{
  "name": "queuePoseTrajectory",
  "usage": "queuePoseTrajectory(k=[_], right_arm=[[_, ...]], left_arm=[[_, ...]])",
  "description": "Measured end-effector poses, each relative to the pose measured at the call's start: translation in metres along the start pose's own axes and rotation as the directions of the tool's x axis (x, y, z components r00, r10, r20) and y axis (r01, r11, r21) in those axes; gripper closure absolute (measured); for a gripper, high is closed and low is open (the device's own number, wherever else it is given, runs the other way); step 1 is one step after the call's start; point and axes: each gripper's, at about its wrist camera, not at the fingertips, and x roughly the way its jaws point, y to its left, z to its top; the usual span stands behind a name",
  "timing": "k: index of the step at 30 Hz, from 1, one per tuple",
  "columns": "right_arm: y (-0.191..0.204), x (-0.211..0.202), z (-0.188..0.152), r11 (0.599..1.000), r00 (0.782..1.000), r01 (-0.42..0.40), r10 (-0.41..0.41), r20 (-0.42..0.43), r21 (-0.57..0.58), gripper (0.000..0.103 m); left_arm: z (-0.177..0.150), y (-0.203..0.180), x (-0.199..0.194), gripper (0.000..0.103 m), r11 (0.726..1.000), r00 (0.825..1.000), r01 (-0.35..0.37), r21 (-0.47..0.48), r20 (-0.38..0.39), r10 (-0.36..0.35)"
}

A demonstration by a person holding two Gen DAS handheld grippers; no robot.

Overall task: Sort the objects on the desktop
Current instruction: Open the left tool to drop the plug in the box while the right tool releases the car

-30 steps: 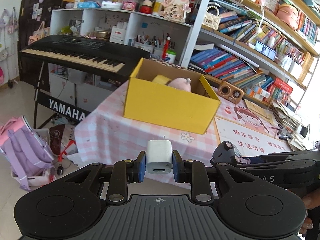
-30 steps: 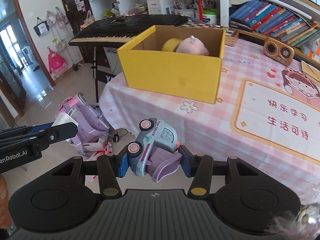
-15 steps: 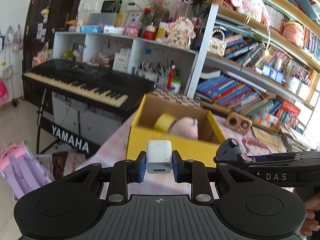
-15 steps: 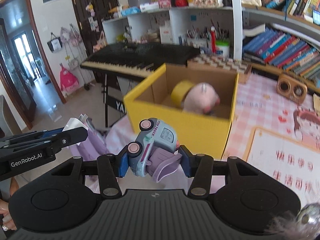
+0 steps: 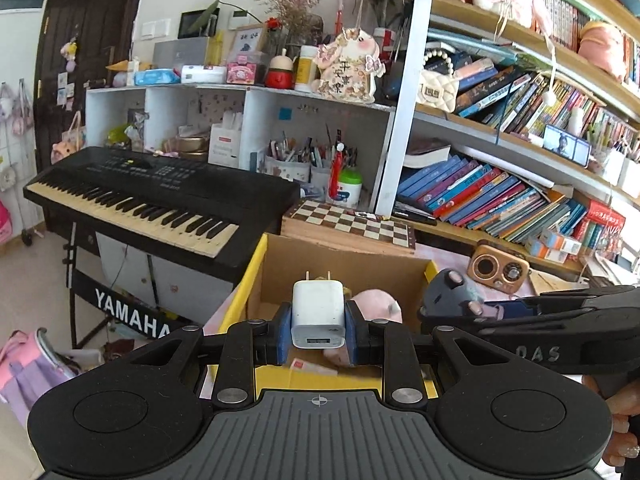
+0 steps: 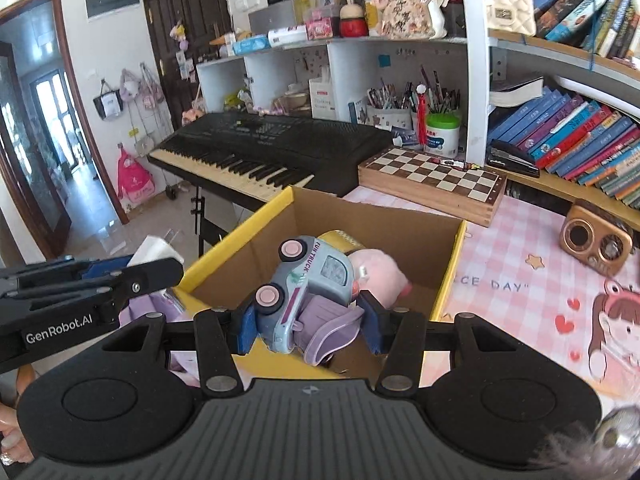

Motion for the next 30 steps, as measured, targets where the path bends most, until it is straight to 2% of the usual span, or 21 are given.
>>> queuePoseTrajectory(k=[4, 9, 17, 21, 28, 30], right_arm=[[-0.011, 0.029, 0.004, 0.999, 0.998, -0.025, 0.023, -0.063, -0.042, 0.055], [-0.020, 0.061, 0.007, 0.996, 0.988, -0.065, 0.055, -0.145, -0.063, 0.055], [-0.020, 0.107, 0.015, 0.975, 0.934, -0.164, 0.105, -0.341, -0.149, 0.055], [-0.018, 0.120, 0.016, 0.961, 0.919, -0.191, 0.103, -0.381, -0.201, 0.055], [-0.005, 0.131, 0.014, 0.919, 0.905, -0.236, 0.090, -0.416, -0.315, 0.055], [-0.005, 0.136, 0.014, 0.919, 0.893, -0.256, 0.107, -0.437, -0.298, 0.055]], left_arm=[[0.007, -0.005, 0.030, 0.078, 1.000, 0.999, -0.002, 0.007, -0.042, 0.002], [0.011, -0.002, 0.069, 0.078, 1.000, 0.987, 0.026, 0.001, -0.160, -0.025], [0.002, 0.000, 0.111, 0.078, 1.000, 0.956, 0.007, -0.005, -0.294, -0.008], [0.000, 0.000, 0.123, 0.078, 1.000, 0.944, -0.009, -0.010, -0.330, 0.005], [-0.003, 0.000, 0.138, 0.078, 1.000, 0.925, -0.018, 0.010, -0.380, 0.021], [-0.004, 0.001, 0.142, 0.078, 1.000, 0.920, -0.021, 0.007, -0.392, 0.023]])
